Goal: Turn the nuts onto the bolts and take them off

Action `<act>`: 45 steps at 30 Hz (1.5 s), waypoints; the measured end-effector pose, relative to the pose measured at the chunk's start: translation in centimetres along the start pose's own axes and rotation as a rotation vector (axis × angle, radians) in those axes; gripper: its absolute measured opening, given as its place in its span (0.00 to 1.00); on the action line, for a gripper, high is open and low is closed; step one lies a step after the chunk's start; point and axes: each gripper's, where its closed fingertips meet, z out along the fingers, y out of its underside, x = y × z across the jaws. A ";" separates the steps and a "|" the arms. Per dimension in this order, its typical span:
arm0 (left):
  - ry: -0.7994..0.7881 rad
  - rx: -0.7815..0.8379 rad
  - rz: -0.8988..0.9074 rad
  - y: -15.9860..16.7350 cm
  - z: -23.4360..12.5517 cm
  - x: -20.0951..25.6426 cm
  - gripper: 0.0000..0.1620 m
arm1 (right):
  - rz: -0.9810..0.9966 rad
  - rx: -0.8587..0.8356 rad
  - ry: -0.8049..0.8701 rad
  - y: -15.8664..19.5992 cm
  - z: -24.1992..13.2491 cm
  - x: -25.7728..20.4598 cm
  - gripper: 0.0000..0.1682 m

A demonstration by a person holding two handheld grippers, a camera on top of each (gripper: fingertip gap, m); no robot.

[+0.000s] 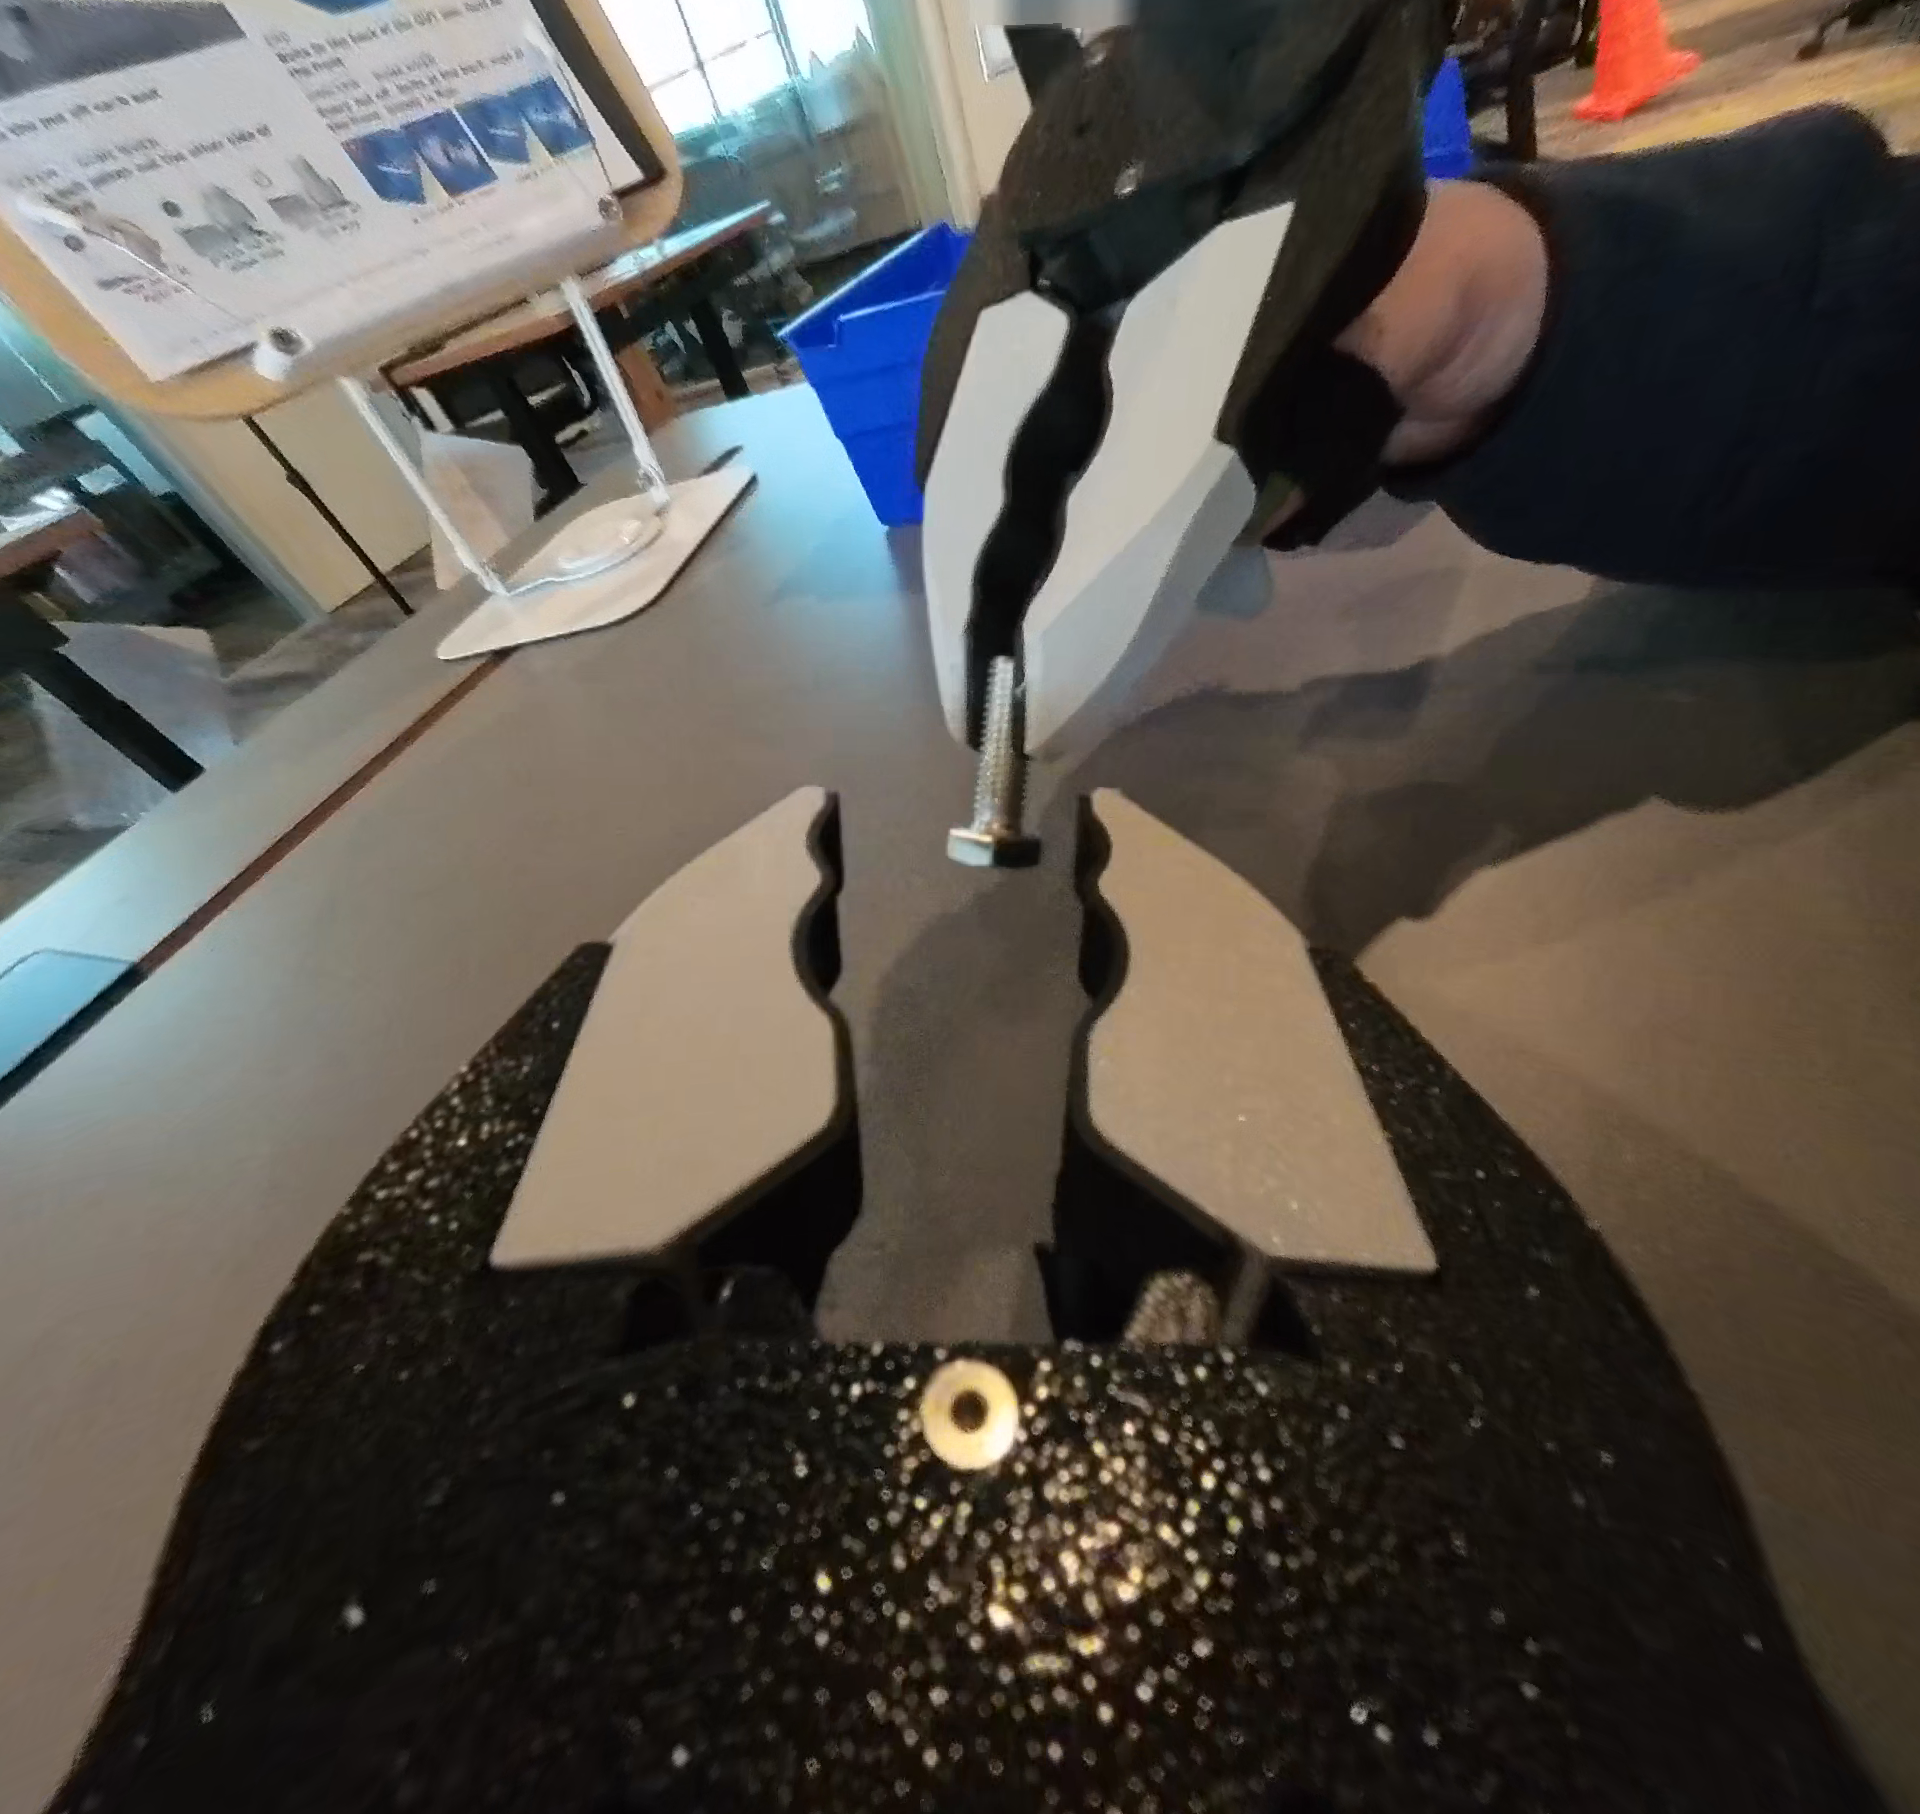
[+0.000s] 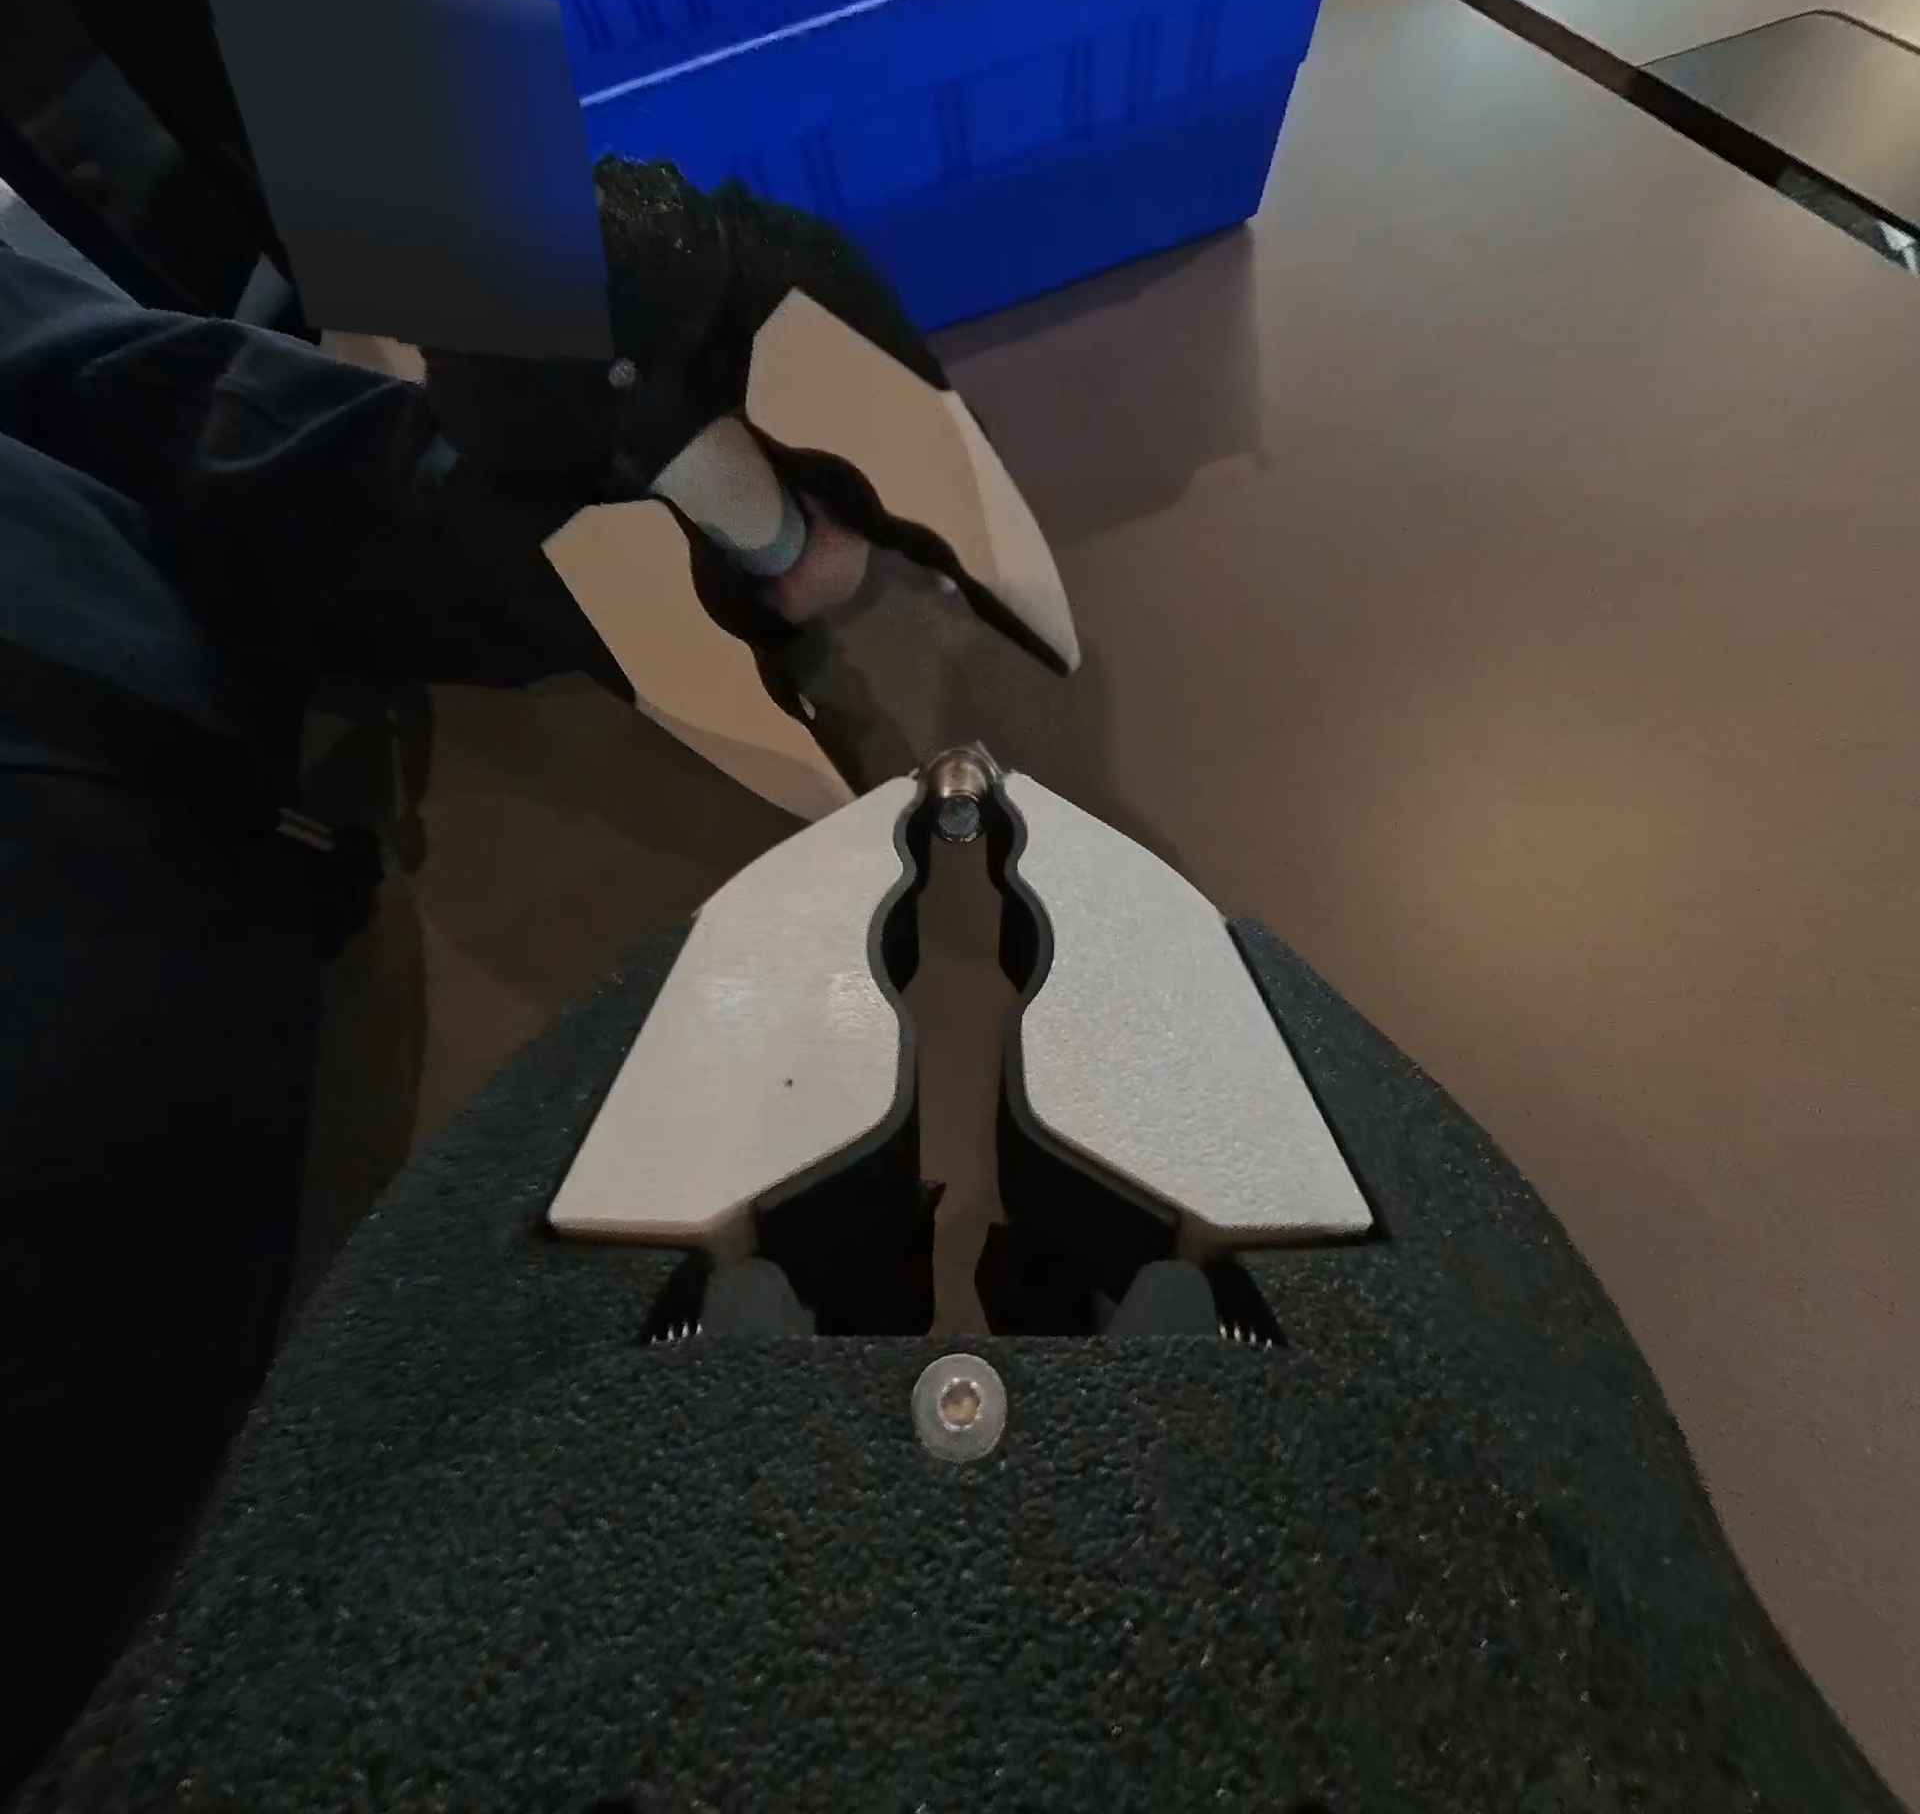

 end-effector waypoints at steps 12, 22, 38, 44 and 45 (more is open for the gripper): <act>0.031 -0.034 0.011 0.4 0.2 0.5 0.00 | 0.036 -0.197 0.738 -0.1 -19.5 10.9 0.06; 0.045 -0.058 0.031 0.7 0.4 0.8 0.00 | 0.420 -0.681 0.795 12.1 -28.6 21.7 0.06; 0.060 -0.098 0.066 1.3 0.7 1.3 0.00 | 0.593 -0.803 0.654 18.3 -26.4 24.0 0.12; 0.043 -0.112 0.052 1.5 0.7 1.0 0.00 | 0.475 -0.589 0.831 11.1 -27.8 22.2 0.11; 0.039 -0.116 0.049 1.6 0.7 0.9 0.00 | 0.446 -0.505 0.856 9.1 -27.4 21.2 0.10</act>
